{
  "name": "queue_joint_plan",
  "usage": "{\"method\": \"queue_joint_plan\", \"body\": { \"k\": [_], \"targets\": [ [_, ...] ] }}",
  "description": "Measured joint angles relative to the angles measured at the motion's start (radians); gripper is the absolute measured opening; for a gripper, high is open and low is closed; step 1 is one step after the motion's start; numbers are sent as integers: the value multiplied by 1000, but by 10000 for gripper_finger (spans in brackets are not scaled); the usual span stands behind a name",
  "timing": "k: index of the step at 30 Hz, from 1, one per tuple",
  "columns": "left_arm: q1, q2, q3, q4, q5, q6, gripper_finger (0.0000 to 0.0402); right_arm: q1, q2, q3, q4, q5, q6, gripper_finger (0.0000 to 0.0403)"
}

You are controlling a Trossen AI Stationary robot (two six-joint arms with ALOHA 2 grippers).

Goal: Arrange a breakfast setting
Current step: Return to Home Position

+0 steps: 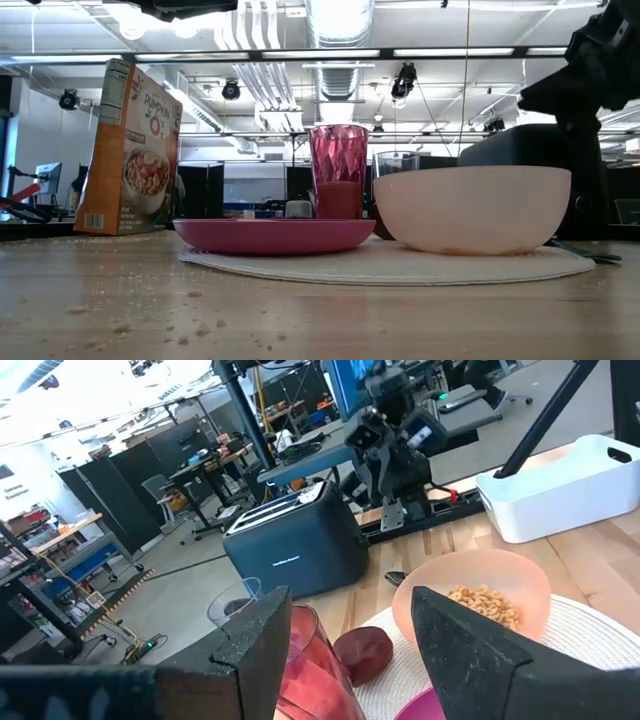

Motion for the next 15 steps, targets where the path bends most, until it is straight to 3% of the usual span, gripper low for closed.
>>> {"method": "queue_joint_plan", "body": {
  "k": [5,10,15],
  "targets": [
    [3,0,0,1,0,0,191,0,-40,-85,159,-3,-82,73],
    [5,0,0,3,1,0,191,0,-33,-123,342,-2,-271,73],
    [5,0,0,3,2,0,191,0,-27,-141,367,0,-349,73]
  ]
}}
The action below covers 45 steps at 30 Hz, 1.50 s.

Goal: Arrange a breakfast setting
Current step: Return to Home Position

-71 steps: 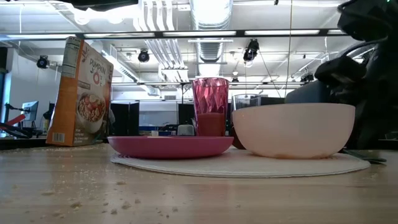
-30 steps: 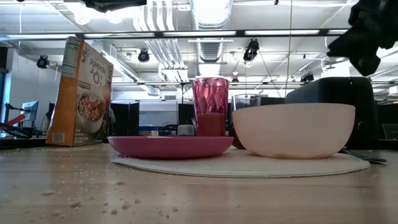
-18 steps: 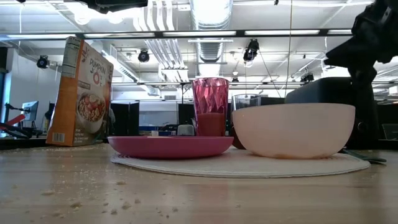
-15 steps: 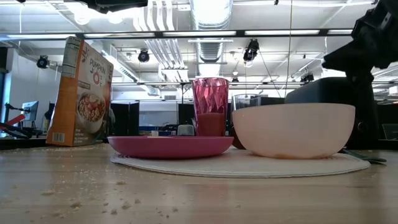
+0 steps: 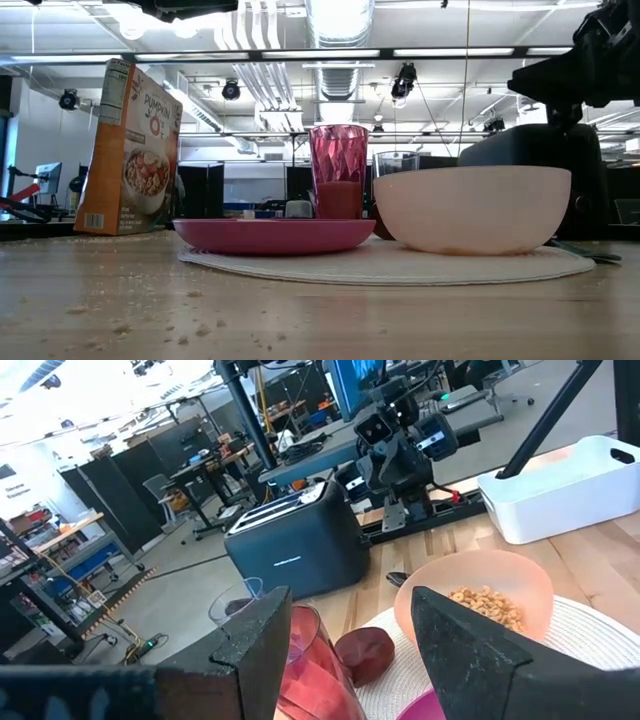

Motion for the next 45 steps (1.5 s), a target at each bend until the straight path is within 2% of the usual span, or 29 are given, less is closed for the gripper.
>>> {"method": "queue_joint_plan", "body": {
  "k": [7,17,23,30,36,40,45],
  "targets": [
    [0,-5,0,0,1,0,191,0,26,0,-4,-3,109,73],
    [0,-27,0,-8,4,0,191,0,27,0,-6,-3,96,73],
    [0,-26,0,-7,65,0,191,0,27,0,-6,-3,96,73],
    [0,-7,0,-7,70,0,191,0,27,-1,-3,-3,96,73],
    [0,-15,-2,-20,72,-55,191,0,27,-2,-2,-2,96,73],
    [0,-50,-59,30,85,-96,191,0,27,-2,-2,-3,96,73],
    [0,-116,-203,219,85,-157,191,0,27,-2,-2,-3,96,73]
  ]
}}
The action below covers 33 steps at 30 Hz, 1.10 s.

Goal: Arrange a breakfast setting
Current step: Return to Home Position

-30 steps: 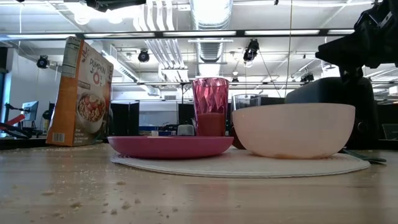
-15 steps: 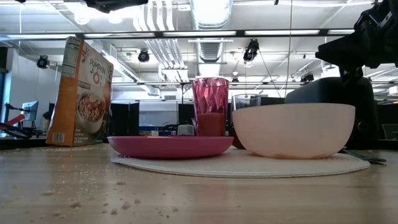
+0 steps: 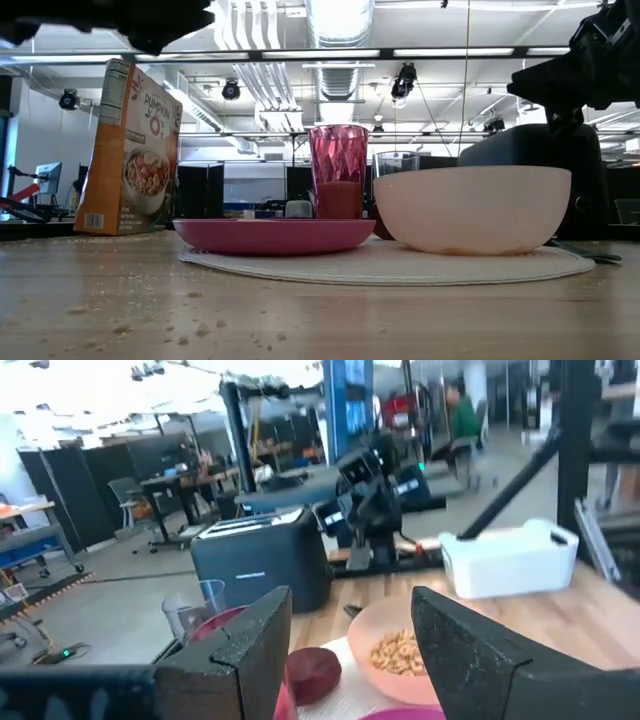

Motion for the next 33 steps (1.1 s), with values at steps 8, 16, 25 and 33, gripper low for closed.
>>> {"method": "queue_joint_plan", "body": {
  "k": [8,16,25,33],
  "targets": [
    [1,-221,-266,253,82,9,191,0,0,0,0,0,0,73],
    [0,-389,-355,229,82,5,191,0,0,0,0,0,0,73],
    [0,-539,-356,81,82,4,191,0,0,0,0,0,0,73],
    [0,-658,-362,-66,82,4,191,0,0,0,0,0,0,73]
  ]
}}
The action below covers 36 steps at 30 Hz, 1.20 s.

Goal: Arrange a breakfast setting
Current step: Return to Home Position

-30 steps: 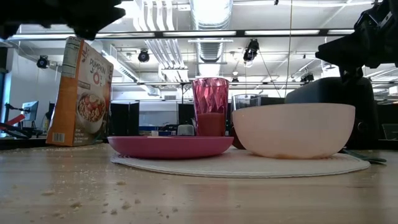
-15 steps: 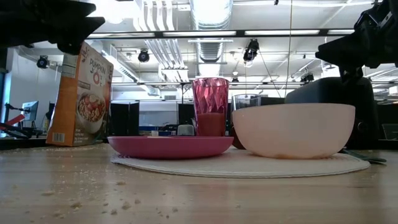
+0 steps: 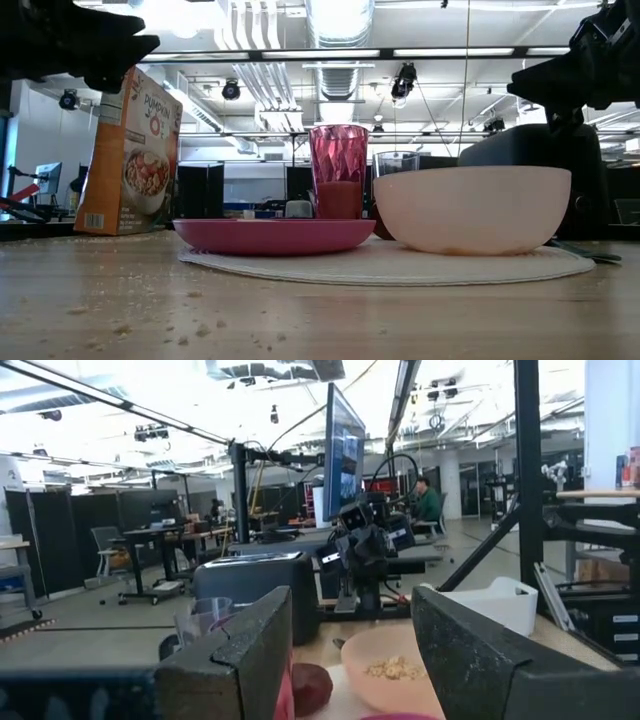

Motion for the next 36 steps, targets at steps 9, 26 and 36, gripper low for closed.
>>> {"method": "queue_joint_plan", "body": {
  "k": [9,26,36],
  "targets": [
    [0,-140,0,-116,0,0,191,0,0,0,0,0,0,73],
    [1,-165,-1,-199,-8,27,191,0,0,0,0,0,0,73],
    [1,-147,-2,-193,-8,-3,191,0,0,0,0,0,0,73]
  ]
}}
